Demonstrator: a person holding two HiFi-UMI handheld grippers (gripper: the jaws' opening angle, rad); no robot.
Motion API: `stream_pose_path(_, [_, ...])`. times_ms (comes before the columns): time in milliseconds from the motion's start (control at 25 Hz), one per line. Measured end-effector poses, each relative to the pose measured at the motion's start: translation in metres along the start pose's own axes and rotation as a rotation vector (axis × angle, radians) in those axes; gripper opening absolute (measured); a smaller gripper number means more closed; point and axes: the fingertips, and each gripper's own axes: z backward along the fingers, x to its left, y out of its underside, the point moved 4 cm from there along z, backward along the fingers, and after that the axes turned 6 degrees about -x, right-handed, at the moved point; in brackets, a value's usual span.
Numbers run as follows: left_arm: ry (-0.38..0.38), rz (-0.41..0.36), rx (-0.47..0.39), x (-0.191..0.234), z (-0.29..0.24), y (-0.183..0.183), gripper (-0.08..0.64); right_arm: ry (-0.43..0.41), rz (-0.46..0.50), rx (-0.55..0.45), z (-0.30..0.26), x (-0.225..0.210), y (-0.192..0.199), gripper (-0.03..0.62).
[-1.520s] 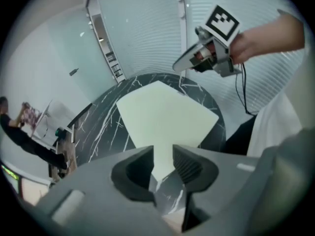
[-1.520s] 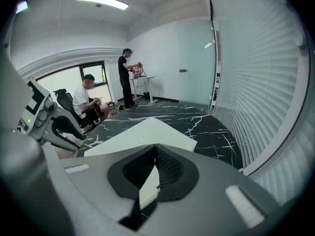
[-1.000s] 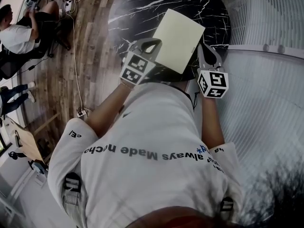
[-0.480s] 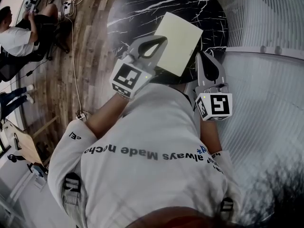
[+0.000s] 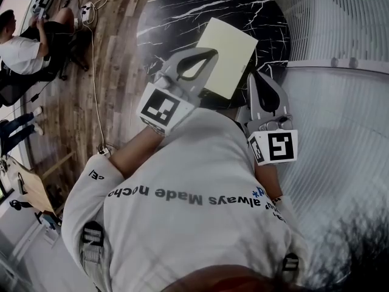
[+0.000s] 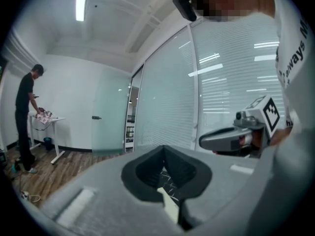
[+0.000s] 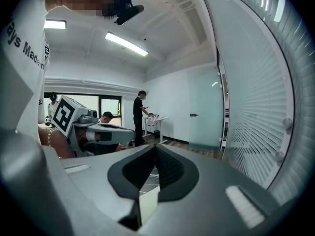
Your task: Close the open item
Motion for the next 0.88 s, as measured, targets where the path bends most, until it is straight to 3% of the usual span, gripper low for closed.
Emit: stream_pose_path(880, [0.019, -0.001, 0.018, -0.0105, 0.0044, 0.0073, 0.003, -0.001, 0.008, 0.015, 0.0069, 0.0019, 0.004, 0.002])
